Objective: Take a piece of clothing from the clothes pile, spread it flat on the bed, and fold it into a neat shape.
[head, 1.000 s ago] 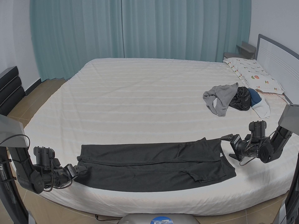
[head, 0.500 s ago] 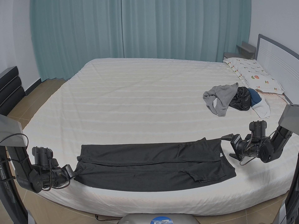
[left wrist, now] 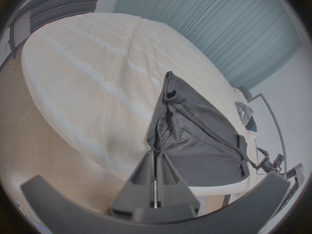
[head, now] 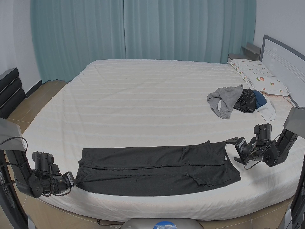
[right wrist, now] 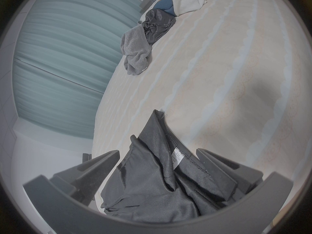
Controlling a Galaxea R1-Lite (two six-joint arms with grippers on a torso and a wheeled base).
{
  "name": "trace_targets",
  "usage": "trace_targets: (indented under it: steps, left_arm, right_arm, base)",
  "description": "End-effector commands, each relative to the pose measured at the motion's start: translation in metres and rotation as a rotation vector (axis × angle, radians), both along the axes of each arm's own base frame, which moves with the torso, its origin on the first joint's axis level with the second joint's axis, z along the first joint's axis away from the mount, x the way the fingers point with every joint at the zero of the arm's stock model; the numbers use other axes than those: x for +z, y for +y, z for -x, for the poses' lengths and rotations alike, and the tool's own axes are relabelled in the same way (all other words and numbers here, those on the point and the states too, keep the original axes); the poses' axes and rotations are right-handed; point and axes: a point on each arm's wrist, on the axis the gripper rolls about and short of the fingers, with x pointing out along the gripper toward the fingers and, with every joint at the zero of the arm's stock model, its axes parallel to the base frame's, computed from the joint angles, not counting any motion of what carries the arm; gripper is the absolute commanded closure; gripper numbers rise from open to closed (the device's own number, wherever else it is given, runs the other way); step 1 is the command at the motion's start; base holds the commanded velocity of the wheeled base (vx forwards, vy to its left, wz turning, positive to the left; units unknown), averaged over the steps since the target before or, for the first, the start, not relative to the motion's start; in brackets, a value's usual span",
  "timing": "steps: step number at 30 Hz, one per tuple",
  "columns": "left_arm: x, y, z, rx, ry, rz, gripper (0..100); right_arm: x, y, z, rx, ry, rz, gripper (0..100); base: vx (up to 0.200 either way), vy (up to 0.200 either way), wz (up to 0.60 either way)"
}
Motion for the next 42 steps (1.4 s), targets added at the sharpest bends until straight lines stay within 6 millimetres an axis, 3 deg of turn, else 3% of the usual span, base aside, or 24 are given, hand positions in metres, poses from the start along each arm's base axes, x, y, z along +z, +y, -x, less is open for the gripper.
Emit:
trace_targets:
  steps: [1,4,5,12,18,28,29,32,37,42]
  left_arm:
    - [0.0,0.001,0.0,0.002,0.006,-0.016,100]
    - [0.001,0.001,-0.002,0.007,0.001,-0.018,100]
    - [0.001,0.002,-0.002,0.008,-0.001,-0.019,0]
    - [0.003,0.003,-0.004,0.019,-0.016,-0.016,0]
    - [0.021,0.01,-0.011,0.065,-0.095,0.008,0]
    - [0.043,0.005,-0.059,0.072,-0.194,0.057,0]
    - [0.042,0.002,-0.072,0.059,-0.169,0.058,0]
    - [0.032,-0.003,-0.087,0.007,-0.128,0.028,0]
    - [0.005,-0.003,-0.093,-0.105,-0.085,-0.07,0]
    - [-0.008,-0.008,-0.094,-0.131,-0.059,-0.075,0]
  right_arm:
    - [-0.001,0.0,0.0,0.001,0.002,0.0,0]
    - [-0.001,0.0,0.0,0.001,0.003,0.0,0]
    - [-0.001,0.0,0.0,0.002,0.002,-0.001,0]
    - [0.0,0.0,0.0,0.0,0.0,-0.001,0]
    - [-0.001,0.0,0.001,0.002,0.002,-0.001,0]
    - [-0.001,0.002,0.001,0.006,0.002,-0.001,0]
    - [0.0,0.002,0.001,0.005,0.0,0.0,0]
    - [-0.001,0.002,0.001,0.008,0.003,0.001,0]
    - [-0.002,0.002,0.002,0.011,0.008,0.003,0]
    - [-0.004,0.007,0.004,0.034,0.012,0.013,0]
  base:
    - [0.0,0.0,0.0]
    - [0.0,0.0,0.0]
    - [0.0,0.0,0.0]
    - [0.0,0.0,0.0]
    - [0.0,0.0,0.0]
    - [0.0,0.0,0.0]
    - [0.0,0.0,0.0]
    - [0.0,0.0,0.0]
    - [0.0,0.0,0.0]
    - [0.0,0.0,0.0]
